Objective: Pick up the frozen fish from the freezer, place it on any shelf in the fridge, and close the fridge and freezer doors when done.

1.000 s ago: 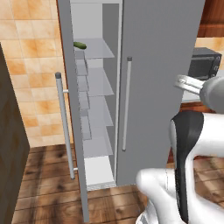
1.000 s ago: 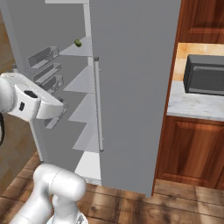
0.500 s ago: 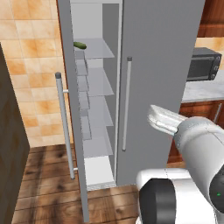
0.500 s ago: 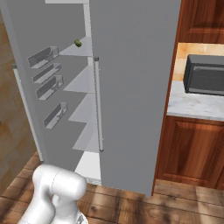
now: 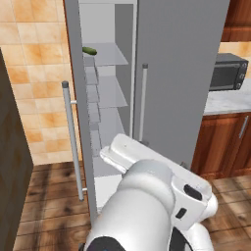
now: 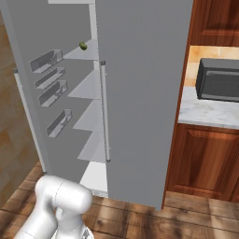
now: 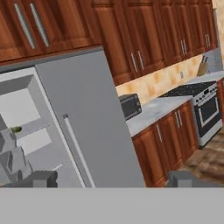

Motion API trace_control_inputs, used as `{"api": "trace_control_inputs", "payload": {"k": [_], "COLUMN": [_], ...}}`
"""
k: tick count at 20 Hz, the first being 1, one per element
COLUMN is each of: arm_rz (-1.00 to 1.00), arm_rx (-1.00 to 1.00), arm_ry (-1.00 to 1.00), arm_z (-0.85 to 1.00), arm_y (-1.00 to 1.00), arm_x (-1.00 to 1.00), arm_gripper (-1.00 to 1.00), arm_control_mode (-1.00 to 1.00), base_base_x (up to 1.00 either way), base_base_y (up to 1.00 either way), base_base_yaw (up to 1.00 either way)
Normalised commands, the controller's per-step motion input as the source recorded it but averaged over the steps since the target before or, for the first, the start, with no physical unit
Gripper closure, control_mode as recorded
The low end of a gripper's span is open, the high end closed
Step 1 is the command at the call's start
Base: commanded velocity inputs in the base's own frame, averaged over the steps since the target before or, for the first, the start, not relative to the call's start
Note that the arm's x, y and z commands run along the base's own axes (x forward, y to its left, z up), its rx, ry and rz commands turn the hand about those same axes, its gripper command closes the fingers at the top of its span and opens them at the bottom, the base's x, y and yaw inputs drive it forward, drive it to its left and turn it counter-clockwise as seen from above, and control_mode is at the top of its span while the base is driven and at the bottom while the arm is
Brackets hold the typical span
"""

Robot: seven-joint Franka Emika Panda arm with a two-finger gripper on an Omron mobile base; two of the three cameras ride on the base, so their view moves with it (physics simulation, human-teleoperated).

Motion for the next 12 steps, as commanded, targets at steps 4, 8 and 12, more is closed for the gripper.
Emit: {"api": "trace_control_inputs", "payload": {"k": [4,8,12], "arm_rz": [-0.19,-0.14,-0.14], "arm_rx": [-0.03,-0.06,-0.01], "arm_ry": [0.0,-0.02,-0.02], "arm_z": [-0.61,-0.43,-0.1], "arm_y": [0.37,0.36,0.47], "arm_x": [0.16,0.48,0.42], "arm_gripper": [-1.0,-1.0,-1.0], "arm_control_mode": [-1.0,-1.0,-1.0], "base_base_x": [0.0,0.0,0.0], "base_base_y": [0.0,0.0,0.0], "base_base_yaw": [0.0,0.0,0.0]}}
